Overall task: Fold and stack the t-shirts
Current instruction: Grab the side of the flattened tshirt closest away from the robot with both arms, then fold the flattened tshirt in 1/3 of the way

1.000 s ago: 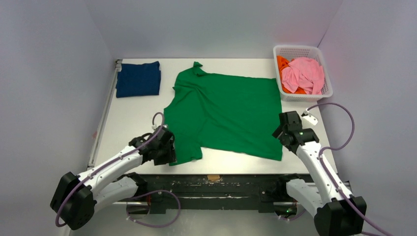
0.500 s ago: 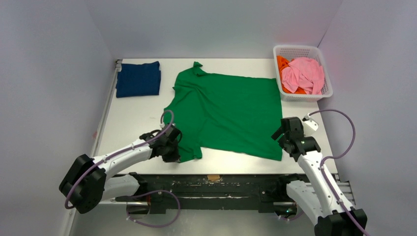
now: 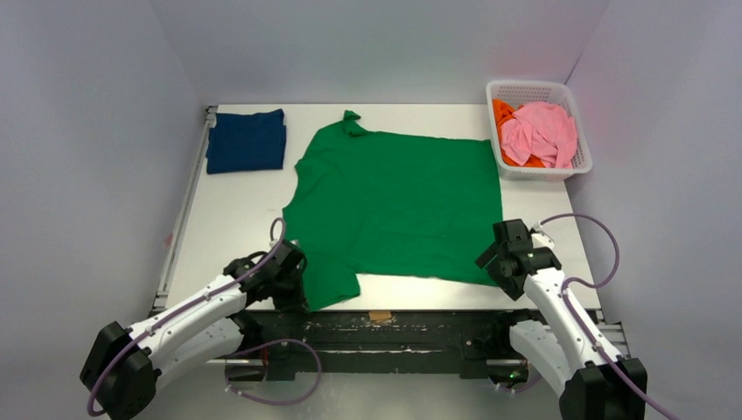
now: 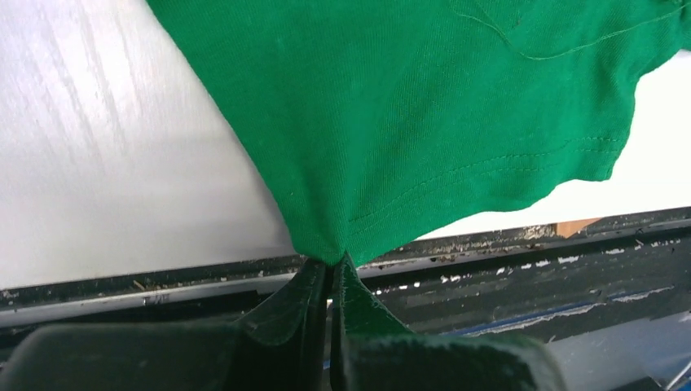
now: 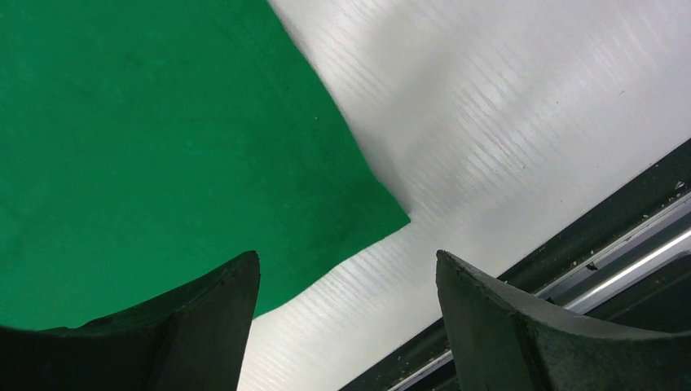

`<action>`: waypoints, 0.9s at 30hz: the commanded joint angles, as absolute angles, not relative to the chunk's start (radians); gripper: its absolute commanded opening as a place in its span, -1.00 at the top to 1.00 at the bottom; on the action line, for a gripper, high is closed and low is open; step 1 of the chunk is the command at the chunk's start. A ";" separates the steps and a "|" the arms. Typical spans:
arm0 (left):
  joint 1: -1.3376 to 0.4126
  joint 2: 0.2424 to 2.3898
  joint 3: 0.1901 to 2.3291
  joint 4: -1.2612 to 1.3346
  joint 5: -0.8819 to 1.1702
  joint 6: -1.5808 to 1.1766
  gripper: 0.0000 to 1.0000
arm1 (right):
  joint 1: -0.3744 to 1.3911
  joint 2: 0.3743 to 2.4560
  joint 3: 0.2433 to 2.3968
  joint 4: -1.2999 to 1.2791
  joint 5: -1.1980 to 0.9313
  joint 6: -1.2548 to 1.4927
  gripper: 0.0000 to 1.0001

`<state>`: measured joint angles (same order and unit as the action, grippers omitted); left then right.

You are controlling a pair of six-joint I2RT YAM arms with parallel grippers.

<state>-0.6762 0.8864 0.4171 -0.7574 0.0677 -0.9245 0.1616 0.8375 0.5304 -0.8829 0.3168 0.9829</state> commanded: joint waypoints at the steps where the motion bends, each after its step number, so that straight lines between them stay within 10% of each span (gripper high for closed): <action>1: -0.684 0.827 0.408 -0.835 0.098 -0.957 1.00 | 0.160 0.828 0.486 -0.879 0.294 1.030 -0.51; 19: -0.685 0.770 0.448 -0.795 0.106 -0.916 1.00 | 0.160 0.787 0.371 -0.759 0.272 1.072 0.34; 27: -0.684 0.810 0.489 -0.746 0.106 -0.879 1.00 | 0.160 0.829 0.368 -0.655 0.290 1.079 0.37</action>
<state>-0.6777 0.7898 0.4324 -0.7868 0.0998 -0.9119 0.1616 0.7948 0.3862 -0.7364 0.2703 1.0546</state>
